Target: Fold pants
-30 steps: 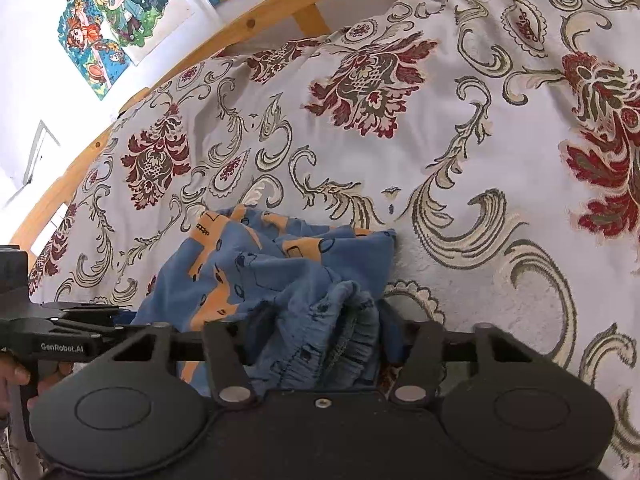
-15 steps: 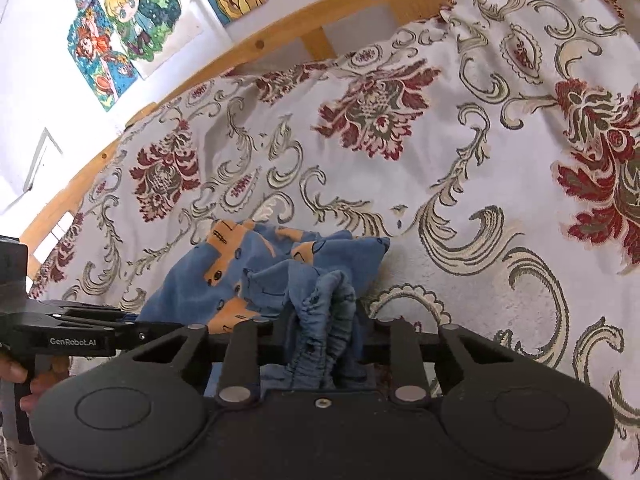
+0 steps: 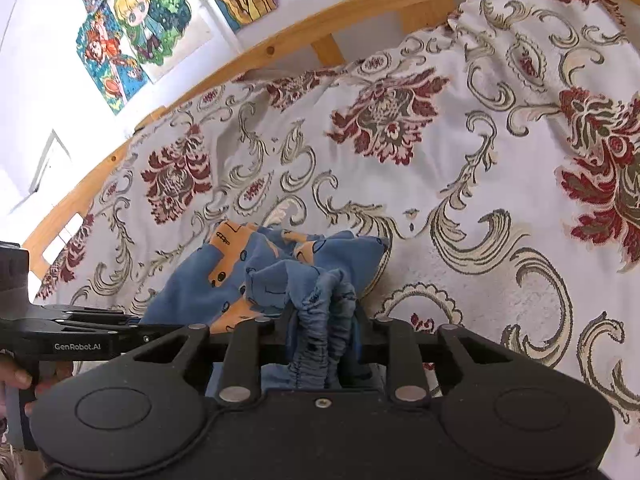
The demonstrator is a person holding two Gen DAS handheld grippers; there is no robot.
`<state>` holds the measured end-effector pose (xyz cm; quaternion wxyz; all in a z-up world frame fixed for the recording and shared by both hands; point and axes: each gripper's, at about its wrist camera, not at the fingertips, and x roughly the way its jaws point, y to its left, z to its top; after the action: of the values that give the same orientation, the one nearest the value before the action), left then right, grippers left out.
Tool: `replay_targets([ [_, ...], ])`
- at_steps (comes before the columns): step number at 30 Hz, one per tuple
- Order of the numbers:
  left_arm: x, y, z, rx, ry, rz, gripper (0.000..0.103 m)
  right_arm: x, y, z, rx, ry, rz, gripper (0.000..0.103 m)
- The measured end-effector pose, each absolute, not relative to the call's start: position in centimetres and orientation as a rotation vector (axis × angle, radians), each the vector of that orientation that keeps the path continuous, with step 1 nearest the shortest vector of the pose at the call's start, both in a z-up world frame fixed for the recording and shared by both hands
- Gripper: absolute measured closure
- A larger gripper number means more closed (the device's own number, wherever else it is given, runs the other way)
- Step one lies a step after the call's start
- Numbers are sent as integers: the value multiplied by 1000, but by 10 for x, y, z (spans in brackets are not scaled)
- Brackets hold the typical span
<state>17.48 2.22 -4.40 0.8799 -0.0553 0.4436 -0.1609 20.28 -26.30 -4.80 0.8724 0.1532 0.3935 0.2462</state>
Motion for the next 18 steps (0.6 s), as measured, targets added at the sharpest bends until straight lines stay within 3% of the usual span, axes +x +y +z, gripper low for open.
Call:
replay_targets([
  [2,176,26,-48,-133,936,-331,85,208,-263,-54,323,851,515,57],
  [6,179,32,-53,-175,949,-333,85,209,-266,-59,341,862,519,73],
  [11,178,30,-52,-167,945,-329,85,203,-265,-58,363,851,506,75],
  [13,178,31,-51,-176,948,-326,84,203,-266,-58,382,865,493,68],
  [15,178,33,-51,-192,955,-322,83,204,-268,-60,397,891,476,43],
  [18,179,37,-53,-211,972,-315,76,200,-273,-63,396,903,507,41],
])
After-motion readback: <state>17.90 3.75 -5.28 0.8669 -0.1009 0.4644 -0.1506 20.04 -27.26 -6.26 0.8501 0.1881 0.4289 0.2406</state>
